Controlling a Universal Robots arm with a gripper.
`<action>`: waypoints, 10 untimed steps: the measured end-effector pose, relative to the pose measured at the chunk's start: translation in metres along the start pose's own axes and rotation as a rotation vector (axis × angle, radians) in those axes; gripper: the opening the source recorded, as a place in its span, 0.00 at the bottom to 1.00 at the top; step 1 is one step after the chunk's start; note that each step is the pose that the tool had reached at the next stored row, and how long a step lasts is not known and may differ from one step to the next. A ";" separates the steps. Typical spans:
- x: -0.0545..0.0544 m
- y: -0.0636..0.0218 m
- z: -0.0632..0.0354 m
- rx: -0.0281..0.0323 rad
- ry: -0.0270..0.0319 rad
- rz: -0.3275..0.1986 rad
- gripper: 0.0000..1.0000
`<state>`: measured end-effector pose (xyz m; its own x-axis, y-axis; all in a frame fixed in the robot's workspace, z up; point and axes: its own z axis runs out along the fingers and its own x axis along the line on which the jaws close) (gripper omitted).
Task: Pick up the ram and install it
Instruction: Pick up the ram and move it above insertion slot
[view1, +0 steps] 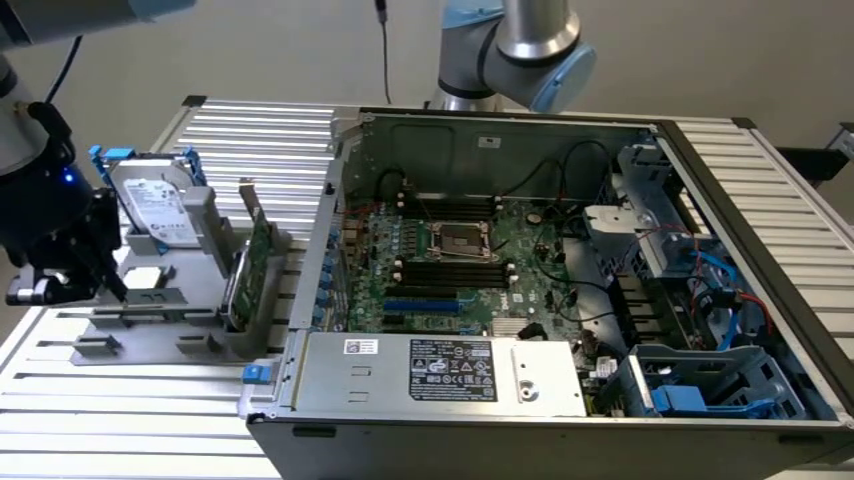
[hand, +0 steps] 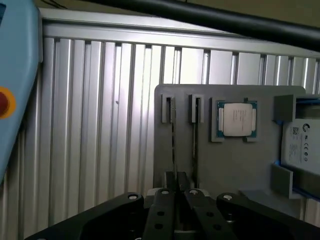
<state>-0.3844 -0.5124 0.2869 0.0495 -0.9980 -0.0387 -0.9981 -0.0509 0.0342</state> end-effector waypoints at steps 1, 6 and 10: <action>0.000 -0.0042 -0.0028 -0.0007 -0.0003 0.000 0.14; 0.001 -0.0266 -0.0161 -0.0030 -0.0044 0.000 0.14; 0.001 -0.0443 -0.0268 -0.0060 -0.0074 0.000 0.14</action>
<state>-0.3392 -0.5124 0.3120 0.0492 -0.9977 -0.0460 -0.9979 -0.0511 0.0402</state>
